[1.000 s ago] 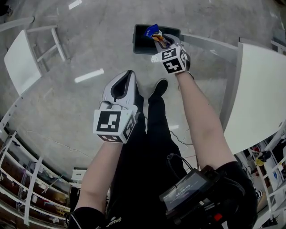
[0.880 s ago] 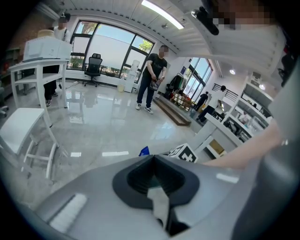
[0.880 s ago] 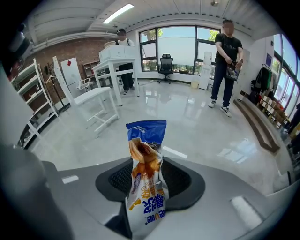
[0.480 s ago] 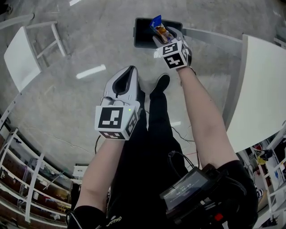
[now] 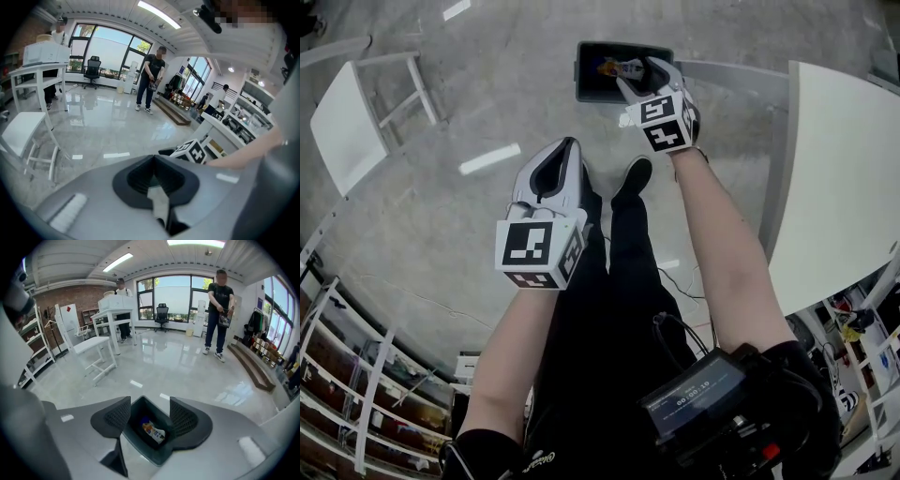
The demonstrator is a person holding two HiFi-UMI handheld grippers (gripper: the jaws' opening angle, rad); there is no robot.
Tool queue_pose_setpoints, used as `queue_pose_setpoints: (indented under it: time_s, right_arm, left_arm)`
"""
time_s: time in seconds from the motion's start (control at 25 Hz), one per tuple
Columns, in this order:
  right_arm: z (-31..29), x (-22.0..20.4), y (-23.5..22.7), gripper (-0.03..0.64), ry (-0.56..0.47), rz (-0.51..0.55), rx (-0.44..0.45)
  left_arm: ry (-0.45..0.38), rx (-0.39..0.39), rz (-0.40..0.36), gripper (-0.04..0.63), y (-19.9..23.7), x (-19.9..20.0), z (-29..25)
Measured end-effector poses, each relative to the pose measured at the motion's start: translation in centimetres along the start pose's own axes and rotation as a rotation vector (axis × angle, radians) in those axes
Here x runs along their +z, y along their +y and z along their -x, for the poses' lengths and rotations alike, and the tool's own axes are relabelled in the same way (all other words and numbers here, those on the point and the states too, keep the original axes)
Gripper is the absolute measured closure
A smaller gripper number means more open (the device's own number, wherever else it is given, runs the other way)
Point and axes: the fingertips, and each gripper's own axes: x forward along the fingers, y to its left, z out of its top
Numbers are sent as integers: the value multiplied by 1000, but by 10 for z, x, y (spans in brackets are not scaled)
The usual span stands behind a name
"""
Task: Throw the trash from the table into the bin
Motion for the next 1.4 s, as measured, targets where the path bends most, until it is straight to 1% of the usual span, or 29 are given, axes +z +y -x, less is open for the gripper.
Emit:
queue_pose_setpoints:
  time_s: [0.12,0.24,0.44,0.56,0.64,0.76,0.84,0.92,1.0,1.08,1.24,1.4]
  right_arm:
    - [41,32,-2,374,-92,-58,-36]
    - [102,77,-2,422,-214,-95,-78]
    - [212,174,-15,455,-469,-143,-151]
    - [282,221,-15,485,-585,-160,-181]
    - [334,245,-10,501,-647,-173,-203]
    - [405,270,2,515,-720,-181,-223]
    - [443,284,4,519,-770,-184,-229]
    - [474,291,6,520,-807,-188,-234]
    - [496,289,13,522,-813,-189,-236]
    - [506,291,18,520,-806,-192,-235]
    - [516,297,23,520,-803,-200,-227]
    - [528,290,28,520,-802,-208,-215]
  left_arm:
    - [-32,8,-11,588,2,16,11]
    - [-83,6,-42,586,-7,48,32]
    - [-228,-13,-108,588,-30,119,69]
    - [-312,-11,-150,588,-48,160,106]
    - [-352,-15,-177,586,-61,179,135]
    - [-406,-20,-232,586,-79,201,176]
    - [-465,-18,-269,587,-89,224,200]
    - [-522,-19,-291,586,-101,243,222]
    - [-559,-26,-302,586,-113,253,242]
    - [-589,-33,-317,586,-122,262,255]
    - [-627,-46,-339,586,-134,275,269]
    - [-641,-56,-353,586,-153,271,277]
